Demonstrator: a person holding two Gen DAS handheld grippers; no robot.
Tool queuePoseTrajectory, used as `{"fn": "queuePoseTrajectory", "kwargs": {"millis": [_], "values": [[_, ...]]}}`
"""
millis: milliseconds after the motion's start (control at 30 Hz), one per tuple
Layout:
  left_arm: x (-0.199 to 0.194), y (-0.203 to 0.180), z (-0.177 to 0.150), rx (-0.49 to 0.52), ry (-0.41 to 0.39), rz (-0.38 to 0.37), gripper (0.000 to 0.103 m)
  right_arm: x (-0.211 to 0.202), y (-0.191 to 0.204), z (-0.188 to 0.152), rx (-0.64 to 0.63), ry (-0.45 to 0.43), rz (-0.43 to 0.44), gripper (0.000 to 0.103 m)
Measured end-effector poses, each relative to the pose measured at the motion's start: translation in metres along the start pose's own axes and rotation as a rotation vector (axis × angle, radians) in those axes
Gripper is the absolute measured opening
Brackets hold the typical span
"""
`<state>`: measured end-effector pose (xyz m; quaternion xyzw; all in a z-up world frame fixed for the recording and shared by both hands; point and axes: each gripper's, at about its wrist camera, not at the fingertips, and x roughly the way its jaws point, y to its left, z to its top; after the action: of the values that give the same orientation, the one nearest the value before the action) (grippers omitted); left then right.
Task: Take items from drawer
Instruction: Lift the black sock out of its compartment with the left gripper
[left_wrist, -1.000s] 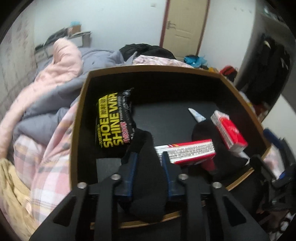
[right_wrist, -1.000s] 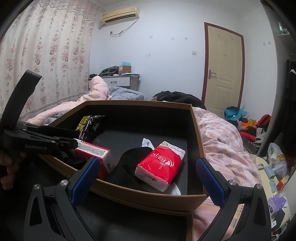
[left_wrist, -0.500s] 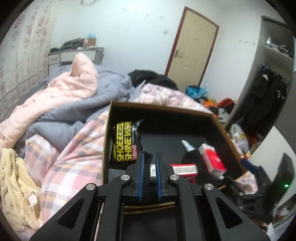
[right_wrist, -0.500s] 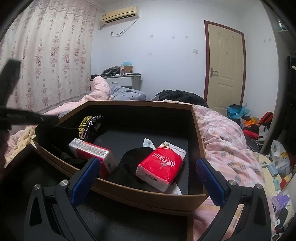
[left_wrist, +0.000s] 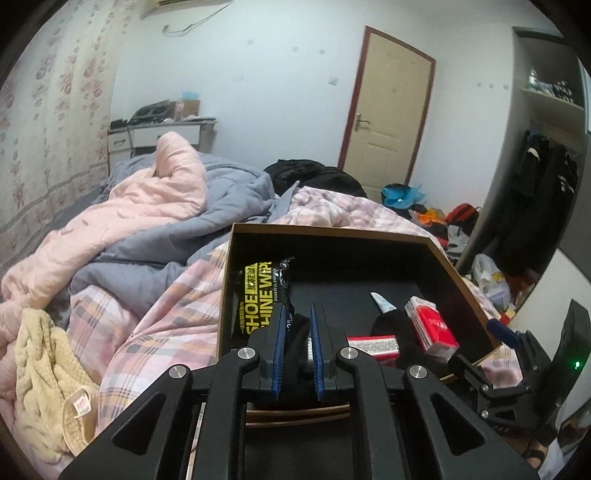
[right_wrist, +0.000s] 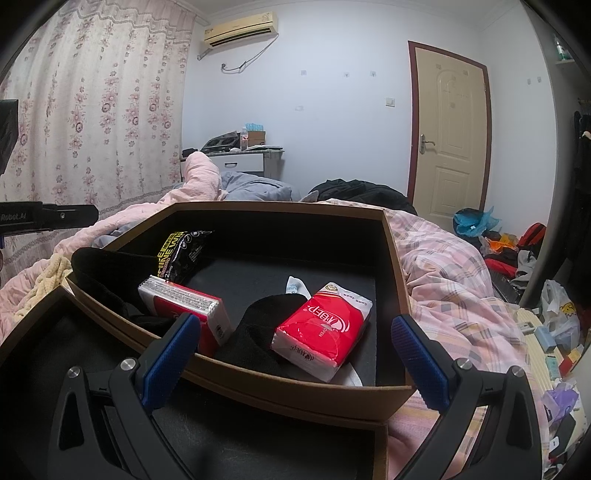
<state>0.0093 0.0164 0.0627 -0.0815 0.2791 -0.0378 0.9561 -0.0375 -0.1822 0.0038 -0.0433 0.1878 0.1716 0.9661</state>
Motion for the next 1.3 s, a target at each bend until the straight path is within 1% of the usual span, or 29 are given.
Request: {"fn": "queuePoseTrajectory", "kwargs": {"millis": [33, 100, 133, 267, 467, 500, 533, 567, 600, 633, 700, 767, 833, 900, 967, 1000, 1067, 1100, 1133, 1200, 1267, 1300], "values": [[0.003, 0.002, 0.000, -0.011, 0.016, -0.010, 0.008, 0.000, -0.001, 0.000, 0.000, 0.000, 0.000, 0.102], [0.015, 0.006, -0.002, -0.032, 0.082, -0.038, 0.008, 0.000, -0.001, 0.000, 0.000, 0.000, 0.000, 0.102], [0.019, 0.006, -0.004, -0.035, 0.100, -0.040, 0.008, 0.000, -0.001, 0.000, 0.000, 0.000, 0.000, 0.102], [0.024, 0.001, -0.009, -0.008, 0.111, -0.031, 0.008, 0.000, -0.001, 0.000, 0.000, 0.000, 0.000, 0.102], [0.022, -0.007, -0.009, -0.005, 0.105, -0.053, 0.010, 0.000, -0.001, 0.000, 0.000, 0.000, 0.000, 0.102], [0.023, -0.007, -0.010, -0.009, 0.107, -0.054, 0.018, 0.000, -0.001, 0.000, 0.000, 0.000, 0.000, 0.102], [0.022, -0.005, -0.009, -0.020, 0.106, -0.062, 0.041, 0.000, -0.001, 0.000, 0.000, 0.000, 0.000, 0.102], [0.022, -0.003, -0.010, -0.041, 0.103, -0.074, 0.061, 0.000, -0.001, 0.000, 0.000, 0.001, 0.000, 0.102], [0.019, 0.002, -0.011, -0.087, 0.090, -0.101, 0.094, 0.000, -0.001, 0.000, 0.000, 0.001, 0.000, 0.102], [0.016, 0.006, -0.011, -0.122, 0.065, -0.119, 0.102, 0.000, -0.001, 0.000, 0.000, 0.001, 0.000, 0.102], [0.010, 0.010, -0.009, -0.144, 0.040, -0.114, 0.102, 0.000, 0.000, 0.000, 0.000, 0.000, 0.000, 0.102], [0.006, 0.011, -0.006, -0.138, 0.028, -0.109, 0.102, 0.000, 0.000, 0.000, 0.000, 0.001, 0.000, 0.102], [0.001, 0.009, -0.002, -0.108, 0.014, -0.084, 0.102, 0.000, -0.001, 0.000, 0.000, 0.001, 0.000, 0.102], [-0.003, 0.004, 0.001, -0.052, -0.001, -0.039, 0.102, 0.000, -0.001, 0.000, 0.000, 0.001, 0.000, 0.102], [-0.002, 0.005, 0.002, -0.051, 0.010, 0.002, 0.102, 0.000, -0.001, 0.000, 0.000, 0.001, 0.000, 0.102], [-0.002, 0.007, 0.003, -0.058, 0.015, 0.012, 0.102, 0.000, -0.001, 0.000, 0.000, 0.000, 0.000, 0.102], [0.002, 0.011, 0.005, -0.072, 0.032, -0.012, 0.102, 0.000, -0.001, 0.000, 0.000, 0.000, 0.000, 0.102], [0.006, 0.013, 0.006, -0.084, 0.058, -0.042, 0.102, 0.000, -0.001, 0.000, 0.000, 0.001, 0.000, 0.102], [0.008, 0.015, 0.006, -0.091, 0.070, -0.046, 0.102, 0.000, -0.001, 0.000, 0.000, 0.001, 0.000, 0.102], [0.016, 0.017, 0.007, -0.103, 0.118, -0.060, 0.102, 0.000, -0.001, 0.000, 0.000, 0.001, 0.000, 0.102], [0.026, 0.016, 0.005, -0.100, 0.175, -0.098, 0.102, 0.000, -0.001, 0.000, 0.000, 0.001, 0.000, 0.102], [0.030, 0.015, 0.003, -0.096, 0.192, -0.111, 0.102, 0.000, -0.001, 0.000, 0.000, 0.001, 0.000, 0.102]]}}
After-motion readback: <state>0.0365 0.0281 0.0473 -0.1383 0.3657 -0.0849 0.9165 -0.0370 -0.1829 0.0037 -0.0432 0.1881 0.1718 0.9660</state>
